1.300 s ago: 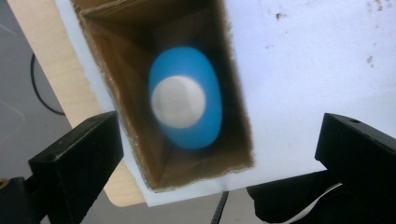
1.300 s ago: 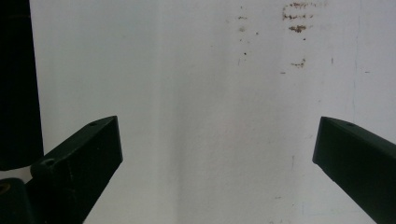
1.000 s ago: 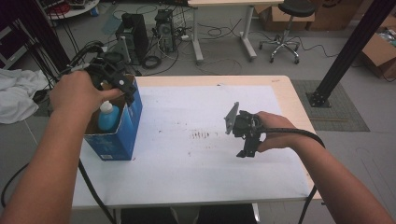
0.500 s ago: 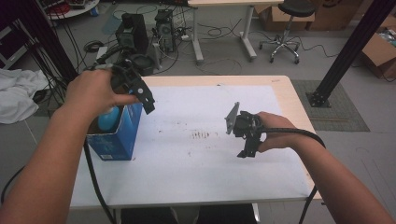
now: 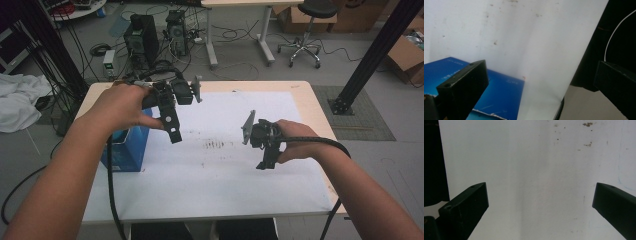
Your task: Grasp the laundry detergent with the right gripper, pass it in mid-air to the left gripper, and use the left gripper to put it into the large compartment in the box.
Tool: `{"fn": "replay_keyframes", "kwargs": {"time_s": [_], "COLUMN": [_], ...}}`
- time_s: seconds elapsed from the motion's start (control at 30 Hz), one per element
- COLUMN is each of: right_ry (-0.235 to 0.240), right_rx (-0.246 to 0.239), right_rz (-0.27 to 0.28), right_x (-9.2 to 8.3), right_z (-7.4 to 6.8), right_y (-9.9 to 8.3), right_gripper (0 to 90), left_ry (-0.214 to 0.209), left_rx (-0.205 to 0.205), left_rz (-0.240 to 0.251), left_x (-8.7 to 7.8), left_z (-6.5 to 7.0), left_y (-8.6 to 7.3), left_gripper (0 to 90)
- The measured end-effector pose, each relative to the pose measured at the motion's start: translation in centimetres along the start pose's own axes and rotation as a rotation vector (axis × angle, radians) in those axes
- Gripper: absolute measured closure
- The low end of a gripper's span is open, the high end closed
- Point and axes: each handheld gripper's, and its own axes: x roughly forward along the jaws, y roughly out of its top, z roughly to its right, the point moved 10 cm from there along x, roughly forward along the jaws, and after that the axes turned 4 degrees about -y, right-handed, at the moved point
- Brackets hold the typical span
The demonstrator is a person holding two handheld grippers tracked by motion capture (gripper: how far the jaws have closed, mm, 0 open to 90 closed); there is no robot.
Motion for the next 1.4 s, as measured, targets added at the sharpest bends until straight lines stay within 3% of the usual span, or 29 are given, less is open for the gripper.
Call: {"fn": "replay_keyframes", "kwargs": {"time_s": [0.43,1.4], "right_ry": [-0.01,-0.011], "right_rx": [-0.004,-0.001], "right_rz": [-0.013,-0.017], "right_x": [-0.7,-0.8], "right_z": [0.3,0.2], "right_y": [-0.2,-0.3], "right_gripper": [0.0,0.0], "left_ry": [-0.024,-0.034], "left_rx": [0.035,0.055], "left_rz": [-0.009,-0.024], "left_x": [0.8,1.2], "left_z": [-0.2,0.0], "left_y": [-0.3,0.0], "left_gripper": [0.1,0.1]}}
